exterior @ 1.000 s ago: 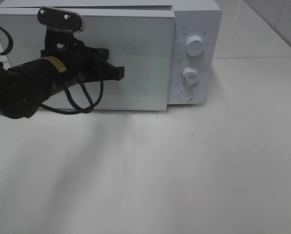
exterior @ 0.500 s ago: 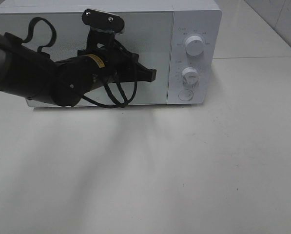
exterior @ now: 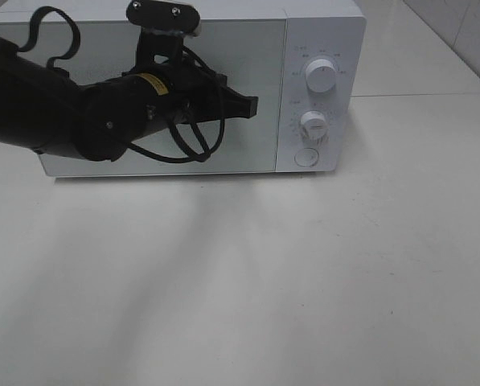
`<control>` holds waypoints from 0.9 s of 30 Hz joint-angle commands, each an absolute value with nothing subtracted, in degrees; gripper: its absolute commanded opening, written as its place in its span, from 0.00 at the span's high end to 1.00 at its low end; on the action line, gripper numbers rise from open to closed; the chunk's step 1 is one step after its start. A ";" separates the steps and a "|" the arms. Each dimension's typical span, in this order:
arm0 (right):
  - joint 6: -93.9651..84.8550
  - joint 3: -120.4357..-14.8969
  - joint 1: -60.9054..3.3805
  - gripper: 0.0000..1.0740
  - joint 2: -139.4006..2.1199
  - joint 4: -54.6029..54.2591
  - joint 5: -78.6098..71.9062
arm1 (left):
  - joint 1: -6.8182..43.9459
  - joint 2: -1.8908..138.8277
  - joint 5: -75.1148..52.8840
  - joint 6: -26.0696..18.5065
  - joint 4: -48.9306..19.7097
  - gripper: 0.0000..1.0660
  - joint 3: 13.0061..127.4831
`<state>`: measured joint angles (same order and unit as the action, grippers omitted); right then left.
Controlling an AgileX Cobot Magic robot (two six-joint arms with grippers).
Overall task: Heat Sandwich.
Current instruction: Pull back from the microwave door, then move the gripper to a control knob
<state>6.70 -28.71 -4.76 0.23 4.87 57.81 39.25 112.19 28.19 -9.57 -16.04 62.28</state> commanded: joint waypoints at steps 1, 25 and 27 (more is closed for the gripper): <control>7.28 -28.76 -4.24 0.30 1.78 5.04 57.01 | 40.34 108.86 26.07 -9.51 -16.39 1.00 59.82; 7.33 -28.76 -4.24 0.30 1.78 5.04 57.01 | 40.22 92.19 -23.26 -9.11 -12.03 0.09 54.09; 7.33 -28.76 -4.24 0.30 1.78 5.04 57.01 | 39.99 90.76 -27.44 -9.11 -10.43 0.09 54.09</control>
